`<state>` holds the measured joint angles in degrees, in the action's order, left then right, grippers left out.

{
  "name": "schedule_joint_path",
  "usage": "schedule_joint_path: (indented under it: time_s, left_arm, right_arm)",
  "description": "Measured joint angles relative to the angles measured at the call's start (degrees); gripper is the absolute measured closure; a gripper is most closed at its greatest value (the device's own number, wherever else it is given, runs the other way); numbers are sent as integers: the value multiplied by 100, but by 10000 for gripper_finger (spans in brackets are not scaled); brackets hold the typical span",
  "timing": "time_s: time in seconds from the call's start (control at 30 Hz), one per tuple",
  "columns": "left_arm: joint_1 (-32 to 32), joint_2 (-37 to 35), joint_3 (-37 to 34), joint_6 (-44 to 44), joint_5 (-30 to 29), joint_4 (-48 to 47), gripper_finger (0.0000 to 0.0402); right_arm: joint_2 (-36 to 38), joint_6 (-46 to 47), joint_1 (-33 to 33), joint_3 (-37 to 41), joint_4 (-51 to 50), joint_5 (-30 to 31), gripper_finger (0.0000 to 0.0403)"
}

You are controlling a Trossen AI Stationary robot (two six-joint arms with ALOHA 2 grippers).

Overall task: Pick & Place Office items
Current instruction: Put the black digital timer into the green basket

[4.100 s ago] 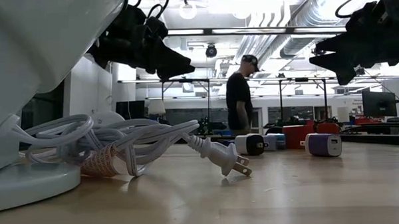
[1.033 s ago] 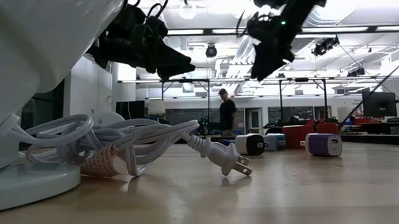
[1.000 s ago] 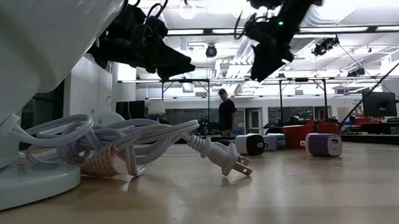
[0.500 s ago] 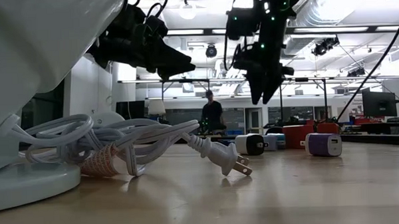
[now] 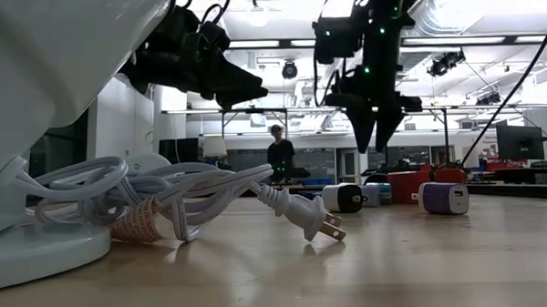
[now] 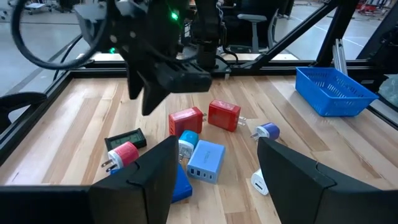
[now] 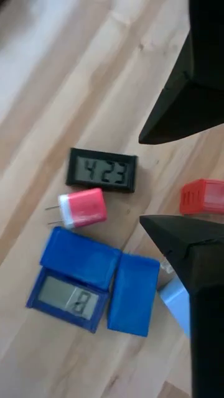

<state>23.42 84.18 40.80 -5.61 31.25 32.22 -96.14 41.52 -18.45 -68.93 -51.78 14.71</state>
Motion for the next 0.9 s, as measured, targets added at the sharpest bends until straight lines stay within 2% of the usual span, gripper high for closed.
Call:
schedule_joint_path:
  time_s: [0.33, 0.6, 0.9]
  left_arm:
    - [0, -2, 0, 0, 1, -2, 189]
    - [0, -2, 0, 0, 1, -2, 189]
    - [0, -2, 0, 0, 0, -2, 189]
  right_arm:
    - [0, -264, -31, 511, 791, -123, 213]
    - [0, -275, -42, 514, 811, -116, 179]
    - [0, -238, -42, 527, 642, 41, 174]
